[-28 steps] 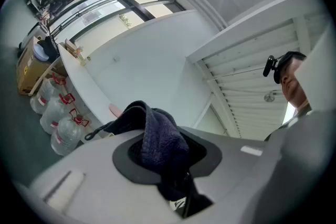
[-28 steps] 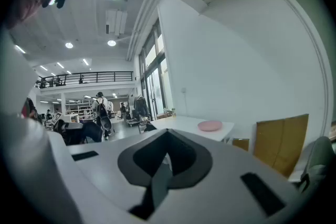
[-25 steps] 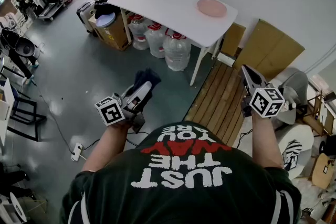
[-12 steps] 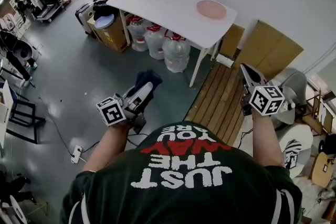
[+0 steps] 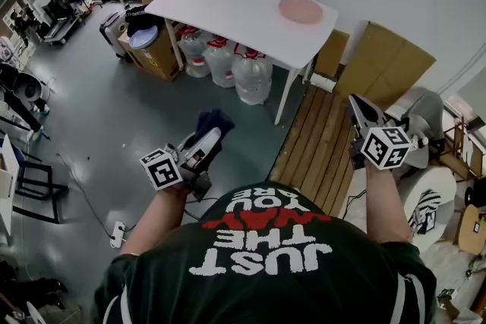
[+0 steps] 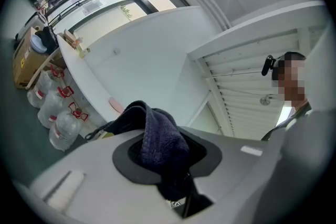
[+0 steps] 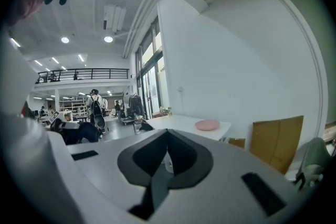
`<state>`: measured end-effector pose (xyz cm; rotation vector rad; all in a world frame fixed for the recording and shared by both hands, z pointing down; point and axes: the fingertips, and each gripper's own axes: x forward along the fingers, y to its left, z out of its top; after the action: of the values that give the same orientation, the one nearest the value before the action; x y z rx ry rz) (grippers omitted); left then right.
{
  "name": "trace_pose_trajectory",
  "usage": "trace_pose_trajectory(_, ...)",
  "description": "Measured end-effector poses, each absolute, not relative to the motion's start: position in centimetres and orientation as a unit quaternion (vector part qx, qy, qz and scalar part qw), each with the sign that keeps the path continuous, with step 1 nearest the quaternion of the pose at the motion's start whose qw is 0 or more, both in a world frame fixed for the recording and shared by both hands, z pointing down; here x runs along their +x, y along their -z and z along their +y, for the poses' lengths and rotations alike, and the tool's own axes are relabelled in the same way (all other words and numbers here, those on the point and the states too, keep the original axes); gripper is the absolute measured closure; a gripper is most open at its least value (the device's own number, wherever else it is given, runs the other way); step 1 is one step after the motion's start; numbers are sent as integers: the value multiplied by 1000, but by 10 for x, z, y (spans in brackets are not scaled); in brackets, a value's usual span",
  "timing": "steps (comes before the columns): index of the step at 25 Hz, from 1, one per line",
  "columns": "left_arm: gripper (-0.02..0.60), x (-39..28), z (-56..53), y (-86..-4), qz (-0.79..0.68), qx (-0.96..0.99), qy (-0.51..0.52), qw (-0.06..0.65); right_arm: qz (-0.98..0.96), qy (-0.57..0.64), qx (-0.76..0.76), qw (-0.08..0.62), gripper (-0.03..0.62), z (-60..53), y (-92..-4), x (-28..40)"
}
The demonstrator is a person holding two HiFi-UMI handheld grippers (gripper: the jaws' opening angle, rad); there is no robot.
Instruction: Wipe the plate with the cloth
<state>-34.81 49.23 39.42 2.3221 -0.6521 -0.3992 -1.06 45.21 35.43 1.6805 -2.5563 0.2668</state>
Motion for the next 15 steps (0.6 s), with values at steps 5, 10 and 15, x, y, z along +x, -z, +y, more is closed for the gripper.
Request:
trace_pose_trajectory(5, 488, -327, 446, -406, -247, 893, 140, 348, -839, -70, 538, 51, 589, 410, -369, -1)
trace_pose_trajectory(10, 488, -262, 354, -420, -255, 892, 140, 345, -850, -60, 522, 41, 589, 310, -388, 59)
trace_pose_trajectory(15, 488, -181, 226, -407, -263, 883, 183, 342, -864, -67, 497, 41, 588, 159, -405, 133)
